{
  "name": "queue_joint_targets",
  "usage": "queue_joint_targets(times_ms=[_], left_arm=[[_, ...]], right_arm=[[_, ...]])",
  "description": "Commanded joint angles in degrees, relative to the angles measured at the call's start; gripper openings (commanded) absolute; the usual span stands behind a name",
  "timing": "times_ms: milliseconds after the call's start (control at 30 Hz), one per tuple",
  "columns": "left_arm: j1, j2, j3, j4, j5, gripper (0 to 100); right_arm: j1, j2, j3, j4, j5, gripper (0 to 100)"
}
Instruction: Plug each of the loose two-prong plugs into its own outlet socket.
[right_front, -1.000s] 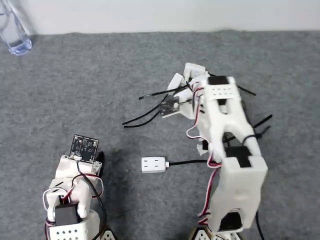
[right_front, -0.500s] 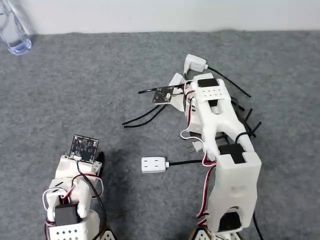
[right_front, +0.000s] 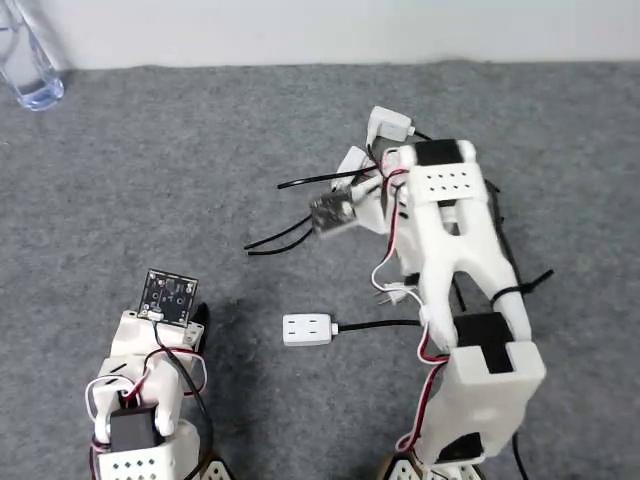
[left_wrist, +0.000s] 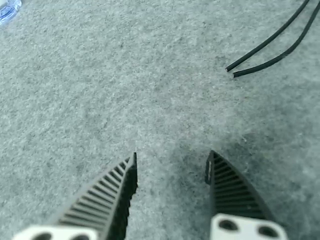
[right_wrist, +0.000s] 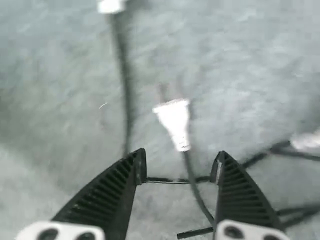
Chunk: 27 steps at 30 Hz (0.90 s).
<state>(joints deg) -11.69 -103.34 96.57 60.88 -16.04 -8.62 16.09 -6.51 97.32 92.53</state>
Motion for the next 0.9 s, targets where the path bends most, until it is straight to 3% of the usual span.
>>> queue_joint_targets(times_ms=[0,167,500,867], left_arm=[[0.26,-0.53,-0.13,0.09,0.09,21],[0.26,-0.53,-0.13,0.09,0.09,21],[0.35,-0.53,-0.13,-0.09,0.09,21],[0.35,-0.53,-0.13,-0.09,0.09,21]], right_arm=[[1.71,-1.1,4.13,0.13,7.65,19.5],[1.8,1.19,8.0,-8.13,8.18,19.5],[0.31,6.55,8.0,-13.85,8.35,19.4],[-0.13,8.57,8.0,-14.2,8.35,19.3]])
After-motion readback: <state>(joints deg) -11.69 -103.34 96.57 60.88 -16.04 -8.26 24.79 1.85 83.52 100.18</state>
